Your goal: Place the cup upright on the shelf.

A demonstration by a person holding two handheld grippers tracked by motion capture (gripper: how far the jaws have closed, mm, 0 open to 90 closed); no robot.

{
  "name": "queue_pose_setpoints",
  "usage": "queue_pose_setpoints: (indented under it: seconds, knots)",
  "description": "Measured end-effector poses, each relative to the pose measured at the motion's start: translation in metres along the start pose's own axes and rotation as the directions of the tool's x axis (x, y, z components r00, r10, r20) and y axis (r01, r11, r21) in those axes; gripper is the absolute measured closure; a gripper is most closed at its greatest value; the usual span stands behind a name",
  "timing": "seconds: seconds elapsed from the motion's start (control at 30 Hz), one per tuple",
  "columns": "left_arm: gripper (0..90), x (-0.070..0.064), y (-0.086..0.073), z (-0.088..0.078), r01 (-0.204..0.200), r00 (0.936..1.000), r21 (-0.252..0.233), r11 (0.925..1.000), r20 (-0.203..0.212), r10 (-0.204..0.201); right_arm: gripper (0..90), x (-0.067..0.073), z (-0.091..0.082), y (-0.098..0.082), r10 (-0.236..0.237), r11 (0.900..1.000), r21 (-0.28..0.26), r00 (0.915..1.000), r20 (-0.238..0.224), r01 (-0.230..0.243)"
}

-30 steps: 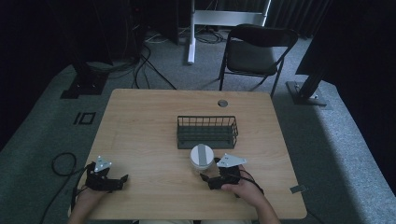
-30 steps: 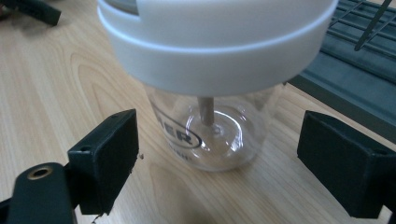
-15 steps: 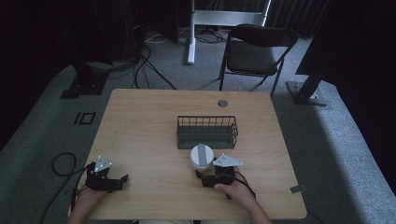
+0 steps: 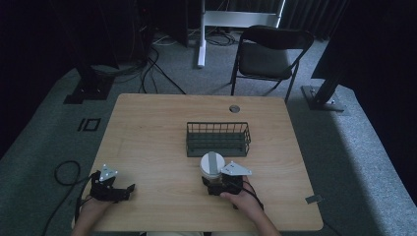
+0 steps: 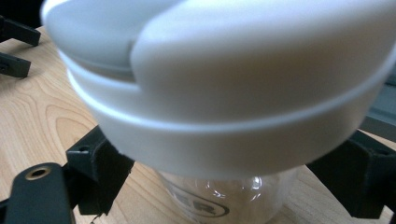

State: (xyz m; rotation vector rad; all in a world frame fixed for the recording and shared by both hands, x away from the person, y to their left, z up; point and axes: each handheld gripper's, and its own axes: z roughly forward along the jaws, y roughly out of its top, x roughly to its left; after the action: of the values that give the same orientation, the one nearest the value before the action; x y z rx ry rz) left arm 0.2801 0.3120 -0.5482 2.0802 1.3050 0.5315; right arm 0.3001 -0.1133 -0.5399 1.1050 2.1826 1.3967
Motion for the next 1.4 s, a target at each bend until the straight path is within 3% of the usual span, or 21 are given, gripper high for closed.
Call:
queue_pose_setpoints:
  seconds: [0.17, 0.37, 0.47, 0.87, 1.17, 1.4]
  knots:
    - [0.5, 0.000, 0.000, 0.000, 0.000, 1.0000, 0.000, 1.0000, 0.000, 0.000, 11.6, 0.001, 0.003, 0.000, 0.034, 0.999, -0.006, 0.9993, 0.016, -0.034]
    - [0.5, 0.000, 0.000, 0.000, 0.000, 1.0000, 0.000, 1.0000, 0.000, 0.000, 11.6, 0.005, 0.008, 0.001, 0.036, 0.999, -0.014, 0.9978, 0.055, -0.036]
    - [0.5, 0.000, 0.000, 0.000, 0.000, 1.0000, 0.000, 1.0000, 0.000, 0.000, 11.6, 0.006, 0.009, 0.001, 0.046, 0.999, -0.019, 0.9975, 0.054, -0.045]
    - [0.5, 0.000, 0.000, 0.000, 0.000, 1.0000, 0.000, 1.0000, 0.000, 0.000, 13.8, 0.013, 0.008, 0.001, 0.019, 0.998, -0.067, 0.9931, 0.115, -0.011]
    - [0.5, 0.000, 0.000, 0.000, 0.000, 1.0000, 0.000, 1.0000, 0.000, 0.000, 15.6, 0.017, 0.009, -0.001, 0.038, 0.997, -0.068, 0.9887, 0.145, -0.028]
    - [0.5, 0.000, 0.000, 0.000, 0.000, 1.0000, 0.000, 1.0000, 0.000, 0.000, 17.3, 0.019, 0.008, 0.000, 0.021, 0.998, -0.063, 0.9858, 0.167, -0.011]
